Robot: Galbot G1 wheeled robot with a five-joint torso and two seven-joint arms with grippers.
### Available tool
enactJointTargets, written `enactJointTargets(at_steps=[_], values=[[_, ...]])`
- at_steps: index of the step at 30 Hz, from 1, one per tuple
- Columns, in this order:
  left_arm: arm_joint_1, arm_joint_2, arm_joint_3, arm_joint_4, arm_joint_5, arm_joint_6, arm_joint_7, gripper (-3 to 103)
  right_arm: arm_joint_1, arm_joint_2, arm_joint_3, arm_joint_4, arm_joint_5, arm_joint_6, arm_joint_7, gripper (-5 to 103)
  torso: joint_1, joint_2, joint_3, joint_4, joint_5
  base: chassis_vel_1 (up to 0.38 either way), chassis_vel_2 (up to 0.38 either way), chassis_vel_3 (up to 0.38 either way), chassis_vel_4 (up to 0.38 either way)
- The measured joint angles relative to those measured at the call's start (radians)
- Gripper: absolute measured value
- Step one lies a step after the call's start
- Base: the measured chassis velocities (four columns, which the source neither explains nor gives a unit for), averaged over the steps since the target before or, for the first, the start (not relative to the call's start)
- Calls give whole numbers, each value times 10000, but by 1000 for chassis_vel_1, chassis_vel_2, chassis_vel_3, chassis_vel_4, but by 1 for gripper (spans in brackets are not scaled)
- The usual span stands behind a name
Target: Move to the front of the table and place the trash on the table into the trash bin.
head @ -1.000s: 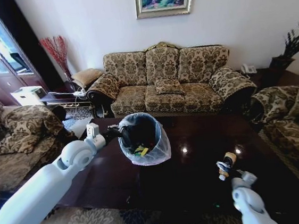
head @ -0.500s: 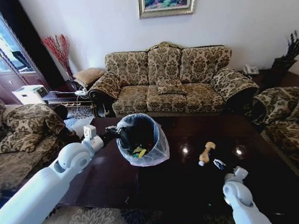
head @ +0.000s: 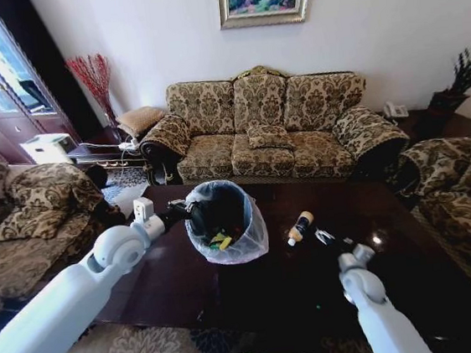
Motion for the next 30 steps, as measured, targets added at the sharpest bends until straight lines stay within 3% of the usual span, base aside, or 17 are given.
enactJointTargets(at_steps=[6, 14, 18, 22, 25, 30], values=[[44, 405, -152, -85, -190, 0, -84, 2, 1863, 896, -1102, -2193, -675, 64, -228, 100, 0, 0, 0, 3, 3, 0, 0, 0, 0], [51, 802, -152, -338, -399, -1, -225, 2, 3341, 2074, -1191, -4334, -1319, 151, 78, 100, 1, 0, 0, 6, 2, 0, 0, 0, 0], [44, 891, -153, -348, -435, -5, -285, 2, 3608, 2233, -1052, -4659, -1225, -287, 509, 100, 0, 0, -1, -1, 0, 0, 0, 0, 0], [71, 897, -151, -346, -439, -83, -336, 2, 3833, 2276, -888, -5133, -1002, -464, 423, 101, -1, 0, -1, 0, 2, 0, 0, 0, 0], [77, 897, -127, -341, -441, -110, -388, 2, 3900, 2323, -839, -5330, -772, -565, 320, 98, 0, 0, 0, 0, 4, 0, 0, 0, 0], [-14, 933, -37, -340, -547, -114, -446, 2, 3672, 2310, -869, -5211, -602, -799, 36, 82, -1, 0, 0, 5, 5, 0, 0, 0, 0]])
